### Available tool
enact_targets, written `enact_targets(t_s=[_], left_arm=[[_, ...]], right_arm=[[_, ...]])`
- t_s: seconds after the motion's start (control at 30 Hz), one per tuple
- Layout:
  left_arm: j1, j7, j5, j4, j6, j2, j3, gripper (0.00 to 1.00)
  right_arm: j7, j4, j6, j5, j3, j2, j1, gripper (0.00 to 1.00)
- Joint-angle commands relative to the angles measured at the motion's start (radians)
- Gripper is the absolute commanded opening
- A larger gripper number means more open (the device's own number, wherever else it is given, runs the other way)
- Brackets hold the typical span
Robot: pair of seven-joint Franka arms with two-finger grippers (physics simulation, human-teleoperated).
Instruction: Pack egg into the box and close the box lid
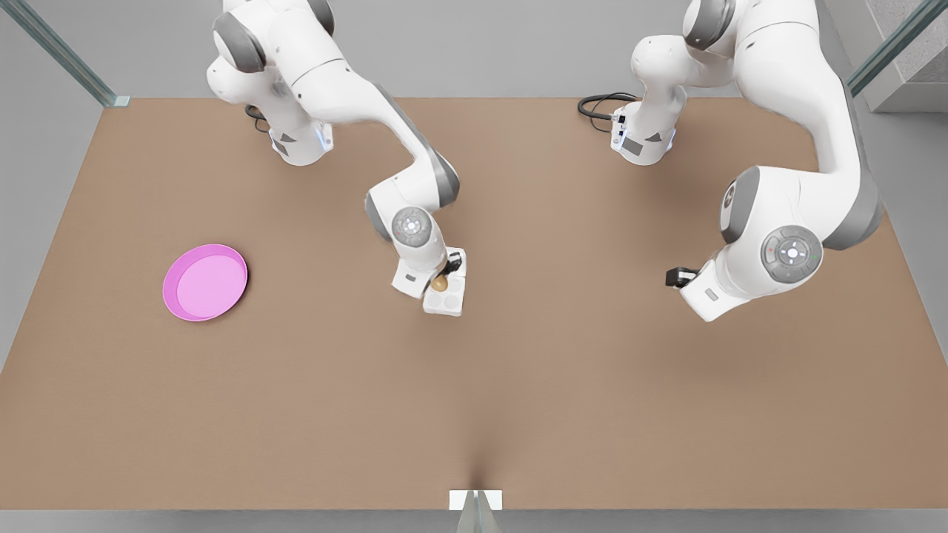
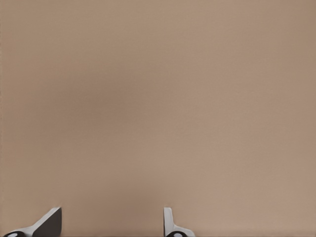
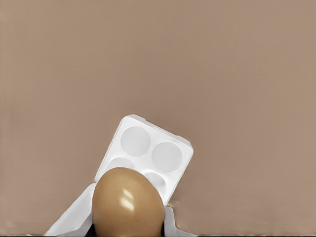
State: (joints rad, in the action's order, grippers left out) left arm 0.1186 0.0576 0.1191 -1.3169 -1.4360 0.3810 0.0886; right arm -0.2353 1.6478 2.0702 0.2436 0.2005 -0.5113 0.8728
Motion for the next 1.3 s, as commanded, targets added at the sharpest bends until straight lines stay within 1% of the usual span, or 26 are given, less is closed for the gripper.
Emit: enact_targets(t_s=[0.0, 0.13, 0.23, 0.27, 0.3, 0.4, 0.47, 0.5, 0.53, 0.57, 0.6, 0.63, 0.67, 0.7, 0.73, 0.77, 0.8, 0.83, 0.87, 0.93, 1.0, 1.03, 1.07, 1.13, 1.2, 1.27], left_arm=[[-0.001, -0.001, 0.002, -0.001, 0.000, -0.001, 0.000, 1.00], [-0.002, -0.001, 0.002, -0.001, -0.009, 0.010, -0.001, 1.00], [-0.004, -0.001, 0.002, -0.001, -0.030, 0.018, -0.001, 1.00], [-0.004, -0.001, 0.002, -0.001, -0.032, 0.018, -0.001, 1.00], [-0.004, -0.001, 0.002, -0.001, -0.037, 0.019, -0.001, 1.00], [-0.004, -0.001, 0.004, -0.001, -0.035, 0.018, -0.001, 1.00], [0.004, 0.004, 0.002, -0.001, -0.035, 0.015, -0.001, 1.00], [0.030, 0.062, -0.001, -0.028, -0.040, -0.005, 0.000, 1.00], [0.067, 0.137, -0.003, -0.275, -0.233, -0.145, 0.008, 1.00], [0.076, 0.316, 0.005, -0.294, -0.254, -0.136, 0.103, 1.00], [0.150, 0.415, 0.039, -0.297, -0.258, -0.117, 0.118, 1.00], [0.179, 0.446, 0.043, -0.298, -0.261, -0.106, 0.118, 1.00], [0.197, 0.449, 0.043, -0.304, -0.277, -0.094, 0.120, 1.00], [0.239, 0.516, 0.043, -0.303, -0.294, -0.073, 0.120, 1.00], [0.277, 0.576, 0.043, -0.301, -0.319, -0.045, 0.120, 1.00], [0.314, 0.613, 0.043, -0.301, -0.328, -0.025, 0.120, 1.00], [0.391, 0.723, 0.044, -0.298, -0.356, 0.006, 0.120, 1.00], [0.449, 0.783, 0.040, -0.303, -0.340, 0.002, 0.120, 1.00], [0.506, 0.838, 0.031, -0.303, -0.328, -0.001, 0.122, 1.00], [0.575, 0.909, 0.028, -0.301, -0.337, 0.016, 0.126, 1.00], [0.658, 0.998, 0.025, -0.303, -0.370, 0.039, 0.128, 1.00], [0.685, 1.021, 0.025, -0.304, -0.371, 0.055, 0.128, 1.00], [0.705, 1.039, 0.027, -0.300, -0.374, 0.067, 0.128, 1.00], [0.696, 1.058, 0.045, -0.294, -0.503, 0.139, 0.125, 1.00], [0.696, 1.074, 0.083, -0.292, -0.560, 0.190, 0.120, 1.00], [0.694, 1.088, 0.103, -0.269, -0.595, 0.242, 0.115, 1.00]], right_arm=[[-0.309, 0.024, -0.010, -0.003, -0.001, 0.017, 0.014, 0.44], [-0.311, 0.018, -0.001, -0.004, 0.000, -0.029, 0.008, 0.44], [-0.311, -0.006, 0.039, 0.002, 0.000, -0.107, 0.006, 0.44], [-0.311, -0.017, 0.041, 0.002, 0.000, -0.121, 0.005, 0.86], [-0.309, -0.020, 0.037, 0.002, 0.000, -0.116, 0.003, 1.00], [-0.308, -0.006, -0.021, -0.006, 0.007, -0.006, -0.003, 1.00], [-0.234, 0.056, -0.102, -0.104, -0.019, 0.143, -0.185, 1.00], [-0.104, 0.101, -0.127, -0.168, -0.110, 0.195, -0.381, 1.00], [0.123, 0.147, -0.153, -0.288, -0.314, 0.247, -0.747, 1.00], [0.326, 0.173, -0.147, -0.388, -0.418, 0.272, -1.003, 1.00], [0.369, 0.152, -0.136, -0.417, -0.408, 0.257, -1.032, 1.00], [0.360, 0.084, -0.151, -0.414, -0.409, 0.227, -1.051, 1.00], [0.352, 0.060, -0.174, -0.402, -0.415, 0.250, -1.055, 1.00], [0.343, -0.049, -0.283, -0.368, -0.415, 0.234, -1.060, 1.00], [0.249, -0.085, -0.317, -0.345, -0.406, 0.241, -1.057, 1.00], [0.249, -0.086, -0.357, -0.343, -0.406, 0.284, -1.040, 1.00], [0.249, -0.089, -0.360, -0.343, -0.414, 0.307, -1.011, 1.00], [0.266, -0.091, -0.322, -0.302, -0.400, 0.300, -1.003, 1.00], [0.268, -0.060, -0.311, -0.283, -0.339, 0.300, -0.930, 1.00], [0.268, -0.071, -0.326, -0.260, -0.345, 0.310, -0.963, 1.00], [0.260, -0.074, -0.323, -0.277, -0.346, 0.310, -0.950, 1.00], [0.260, -0.094, -0.343, -0.268, -0.346, 0.321, -0.957, 1.00], [0.265, -0.167, -0.429, -0.274, -0.346, 0.310, -0.951, 1.00], [0.243, -0.210, -0.495, -0.270, -0.346, 0.327, -0.956, 1.00], [0.241, -0.223, -0.464, -0.319, -0.348, 0.312, -0.948, 1.00], [0.237, -0.223, -0.446, -0.316, -0.349, 0.349, -0.954, 1.00]])
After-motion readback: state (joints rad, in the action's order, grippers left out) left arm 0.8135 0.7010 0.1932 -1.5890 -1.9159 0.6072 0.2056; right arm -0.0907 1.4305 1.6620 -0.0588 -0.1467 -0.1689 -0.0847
